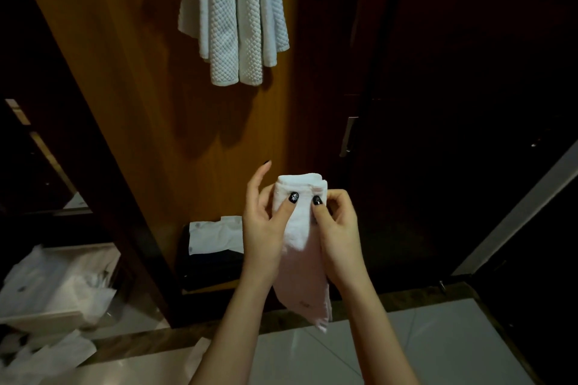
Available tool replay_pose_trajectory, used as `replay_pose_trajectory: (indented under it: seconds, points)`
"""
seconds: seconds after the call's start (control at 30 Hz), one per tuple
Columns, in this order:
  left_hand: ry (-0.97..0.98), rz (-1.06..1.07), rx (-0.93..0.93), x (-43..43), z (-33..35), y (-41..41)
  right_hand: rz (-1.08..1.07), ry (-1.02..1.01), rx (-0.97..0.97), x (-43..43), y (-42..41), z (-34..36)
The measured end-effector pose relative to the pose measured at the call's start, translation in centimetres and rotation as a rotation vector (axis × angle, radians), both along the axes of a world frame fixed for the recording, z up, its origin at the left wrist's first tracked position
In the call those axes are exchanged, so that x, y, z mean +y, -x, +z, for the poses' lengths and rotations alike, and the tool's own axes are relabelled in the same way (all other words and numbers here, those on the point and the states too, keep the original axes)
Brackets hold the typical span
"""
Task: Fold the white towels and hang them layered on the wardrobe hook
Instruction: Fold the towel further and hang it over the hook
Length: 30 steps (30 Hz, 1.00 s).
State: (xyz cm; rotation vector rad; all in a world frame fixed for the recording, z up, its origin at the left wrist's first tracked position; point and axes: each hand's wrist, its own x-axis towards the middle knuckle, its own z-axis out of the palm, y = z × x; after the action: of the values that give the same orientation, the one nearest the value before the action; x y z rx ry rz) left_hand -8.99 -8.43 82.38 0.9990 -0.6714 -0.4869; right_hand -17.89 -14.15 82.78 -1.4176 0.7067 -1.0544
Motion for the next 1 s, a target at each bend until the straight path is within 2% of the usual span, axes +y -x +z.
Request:
replay_pose_trajectory:
  seconds: [0.17,0.27,0.37,0.57,0.67,0.8,0.93,1.0]
  points:
    - [-0.006,0.073,-0.013,0.2,0.4,0.1,-0.061,-0.009,0.047,0.2,-0.3,0.1]
    - [-0.035,0.104,-0.063,0.5,0.5,-0.3,-0.106,0.094,0.136,0.0,-0.2,0.5]
    - [-0.052,0.11,-0.121,0.6,0.7,-0.7,-0.035,0.11,0.16,-0.6,0.3,1.0]
    - [-0.059,-0.002,-0.377,1.4,1.5,-2.1,0.003,0.058,0.049,-2.0,0.7,2.7]
    - [-0.081,-0.063,-0.397,1.2,1.9,-2.2,0.0,0.056,-0.012,-2.7,0.4,3.9]
    - [-0.141,-0.028,-0.363,-0.2,2.9,-1.5,0.024,0.057,-0.124,-3.3,0.7,4.5]
    - [-0.12,0.05,-0.381,-1.8,3.9,-1.0,-0.036,0.29,0.013,-3.6,2.3,3.6]
    - [-0.11,0.087,-0.399,-2.5,4.4,-1.3,-0.012,0.341,0.088,-3.3,3.0,2.7]
